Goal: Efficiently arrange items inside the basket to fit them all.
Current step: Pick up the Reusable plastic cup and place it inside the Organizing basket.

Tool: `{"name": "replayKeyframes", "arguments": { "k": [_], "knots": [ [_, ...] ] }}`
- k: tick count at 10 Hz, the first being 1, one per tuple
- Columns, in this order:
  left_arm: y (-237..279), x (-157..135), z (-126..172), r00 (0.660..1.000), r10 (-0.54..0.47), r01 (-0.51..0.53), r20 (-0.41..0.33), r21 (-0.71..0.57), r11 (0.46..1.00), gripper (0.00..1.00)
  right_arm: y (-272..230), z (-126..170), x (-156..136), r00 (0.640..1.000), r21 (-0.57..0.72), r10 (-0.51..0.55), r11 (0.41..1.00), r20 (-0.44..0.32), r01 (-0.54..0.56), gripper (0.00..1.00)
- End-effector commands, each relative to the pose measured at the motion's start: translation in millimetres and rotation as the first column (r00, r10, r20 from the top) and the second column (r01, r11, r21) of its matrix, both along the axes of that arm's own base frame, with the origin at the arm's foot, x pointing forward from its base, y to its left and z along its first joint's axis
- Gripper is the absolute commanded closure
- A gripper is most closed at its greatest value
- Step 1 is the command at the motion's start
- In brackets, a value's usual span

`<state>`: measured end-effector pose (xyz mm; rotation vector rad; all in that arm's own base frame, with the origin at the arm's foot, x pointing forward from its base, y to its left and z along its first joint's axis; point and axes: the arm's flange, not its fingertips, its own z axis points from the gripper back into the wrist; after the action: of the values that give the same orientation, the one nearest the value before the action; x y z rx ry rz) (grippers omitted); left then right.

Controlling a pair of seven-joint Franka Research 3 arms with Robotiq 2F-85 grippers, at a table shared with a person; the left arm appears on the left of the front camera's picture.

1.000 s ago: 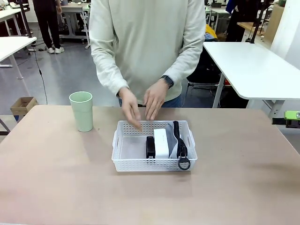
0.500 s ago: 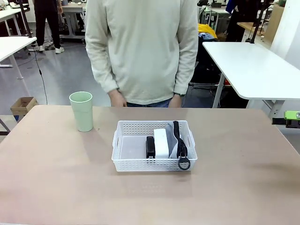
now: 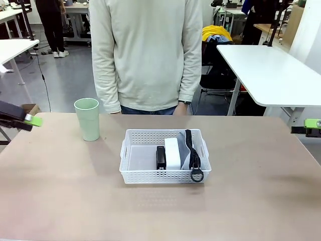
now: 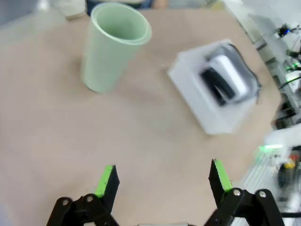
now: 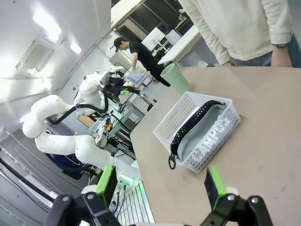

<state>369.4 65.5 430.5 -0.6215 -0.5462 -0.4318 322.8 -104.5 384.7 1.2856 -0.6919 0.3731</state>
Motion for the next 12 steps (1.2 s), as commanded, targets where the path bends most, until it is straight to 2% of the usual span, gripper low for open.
{"name": "replayKeyframes", "arguments": {
  "k": [1, 2, 3, 5, 6, 7, 9, 10, 11, 12],
  "knots": [
    [12, 42, -39, 0.934, 0.057, -0.134, 0.352, 0.199, 0.971, 0.0, 0, 1, -4, 1.0, -0.013, 0.003, 1.0, -0.018, -0.003, 0.0],
    [24, 59, -43, 0.946, 0.124, -0.195, 0.298, 0.222, 0.955, 0.0, 0, 1, -4, 1.0, -0.013, 0.003, 1.0, -0.018, -0.003, 0.0],
    [3, 19, -15, 0.993, -0.01, -0.004, 0.117, 0.122, 0.992, 0.0, 0, 1, -4, 1.0, -0.013, 0.003, 1.0, -0.018, -0.003, 0.0],
    [3, 19, -15, 0.993, -0.01, -0.004, 0.117, 0.122, 0.992, 0.0, 0, 1, -4, 1.0, -0.013, 0.003, 1.0, -0.018, -0.003, 0.0],
    [9, 35, -28, 0.984, 0.012, -0.046, 0.176, 0.195, 0.98, 0.0, 0, 1, -4, 1.0, -0.013, 0.003, 1.0, -0.018, -0.003, 0.0],
    [0, 57, -43, 0.969, -0.157, 0.105, 0.193, 0.256, 0.961, 0.0, 0, 1, -4, 1.0, -0.013, 0.003, 1.0, -0.018, -0.003, 0.0],
    [1, 80, -67, 0.887, -0.337, 0.281, 0.315, 0.21, 0.936, 0.0, 0, 1, -4, 1.0, -0.013, 0.003, 1.0, -0.018, -0.003, 0.0],
    [10, 88, -80, 0.826, -0.414, 0.386, 0.382, 0.152, 0.91, 0.0, 0, 1, -4, 1.0, -0.013, 0.003, 1.0, -0.018, -0.003, 0.0],
    [18, 95, -96, 0.833, -0.412, 0.392, 0.369, 0.131, 0.911, 0.0, 0, 1, -4, 1.0, -0.013, 0.003, 1.0, -0.018, -0.003, 0.0],
    [23, 102, -112, 0.864, -0.375, 0.35, 0.336, 0.137, 0.927, 0.0, 0, 1, -4, 1.0, -0.013, 0.003, 1.0, -0.018, -0.003, 0.0]
  ]
}}
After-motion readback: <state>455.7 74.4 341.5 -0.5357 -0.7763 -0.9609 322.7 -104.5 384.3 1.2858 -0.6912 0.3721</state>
